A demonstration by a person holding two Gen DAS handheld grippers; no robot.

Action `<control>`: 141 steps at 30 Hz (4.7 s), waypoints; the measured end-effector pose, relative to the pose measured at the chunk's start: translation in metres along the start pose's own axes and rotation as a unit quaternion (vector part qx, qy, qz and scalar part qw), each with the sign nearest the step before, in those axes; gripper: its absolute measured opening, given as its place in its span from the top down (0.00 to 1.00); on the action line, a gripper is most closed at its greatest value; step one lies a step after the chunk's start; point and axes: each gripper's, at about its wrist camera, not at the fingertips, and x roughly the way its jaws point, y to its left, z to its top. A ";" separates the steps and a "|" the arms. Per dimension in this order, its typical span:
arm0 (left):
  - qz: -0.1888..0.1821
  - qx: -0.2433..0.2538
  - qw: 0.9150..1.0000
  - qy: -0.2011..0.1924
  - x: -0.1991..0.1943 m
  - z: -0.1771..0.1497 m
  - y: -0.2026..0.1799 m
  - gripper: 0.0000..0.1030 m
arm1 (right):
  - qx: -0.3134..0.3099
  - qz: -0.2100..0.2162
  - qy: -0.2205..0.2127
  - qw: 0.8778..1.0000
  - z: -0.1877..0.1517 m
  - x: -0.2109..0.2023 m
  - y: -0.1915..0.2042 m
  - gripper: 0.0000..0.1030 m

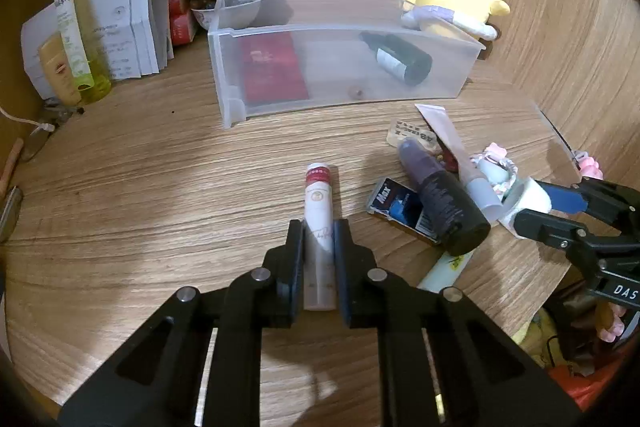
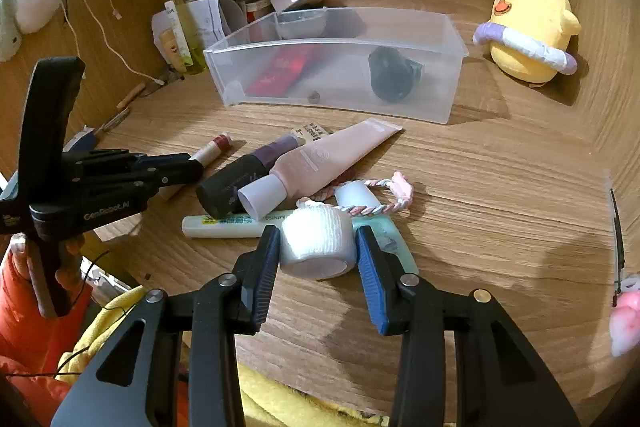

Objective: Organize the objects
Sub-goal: 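Lift the white tube with the left gripper while the right lifts the tape roll toward the box, then lower the tube into the box with the left gripper while the right drops the tape roll there, then move both grippers back from the box toward the remaining items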

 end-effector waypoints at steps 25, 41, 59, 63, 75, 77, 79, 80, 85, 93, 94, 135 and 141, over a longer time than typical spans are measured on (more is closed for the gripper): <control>0.010 -0.015 0.997 -0.076 -0.031 0.033 -0.005 0.86 | -0.015 -0.011 -0.091 0.996 0.062 -0.028 -0.007 0.66; 0.011 -0.023 0.990 -0.136 -0.055 0.071 -0.001 0.86 | -0.013 -0.021 -0.114 0.993 0.097 -0.022 -0.022 0.66; 0.017 -0.043 0.980 -0.195 -0.069 0.121 0.014 0.86 | -0.005 -0.030 -0.138 0.990 0.144 -0.009 -0.041 0.66; 0.003 -0.057 0.978 -0.201 -0.068 0.131 0.021 0.86 | -0.006 -0.033 -0.136 0.990 0.152 -0.003 -0.045 0.66; 0.016 -0.071 0.983 -0.168 -0.026 0.149 0.029 0.86 | 0.003 -0.019 -0.099 0.995 0.162 0.034 -0.054 0.65; 0.019 -0.069 0.985 -0.154 -0.014 0.149 0.030 0.86 | -0.001 -0.019 -0.091 0.996 0.161 0.041 -0.052 0.65; 0.022 -0.068 0.987 -0.145 -0.006 0.149 0.029 0.86 | -0.006 -0.018 -0.082 0.996 0.161 0.048 -0.050 0.65; 0.024 -0.067 0.988 -0.139 0.000 0.148 0.029 0.86 | -0.007 -0.017 -0.078 0.997 0.160 0.052 -0.049 0.65; 0.034 -0.061 0.990 -0.126 0.013 0.148 0.028 0.86 | -0.014 -0.012 -0.057 0.998 0.161 0.069 -0.043 0.65; 0.028 -0.053 0.992 -0.114 0.024 0.147 0.024 0.86 | -0.019 -0.007 -0.033 0.999 0.160 0.085 -0.036 0.65; 0.027 -0.052 0.992 -0.113 0.024 0.146 0.023 0.86 | -0.020 -0.007 -0.032 0.999 0.160 0.086 -0.035 0.65; 0.003 -0.020 0.992 -0.121 -0.037 0.088 -0.016 0.15 | -0.028 -0.086 -0.094 0.992 0.094 -0.011 -0.040 0.27; -0.002 -0.013 0.996 -0.092 -0.025 0.069 -0.025 0.15 | -0.027 -0.088 -0.074 0.993 0.074 -0.006 -0.040 0.27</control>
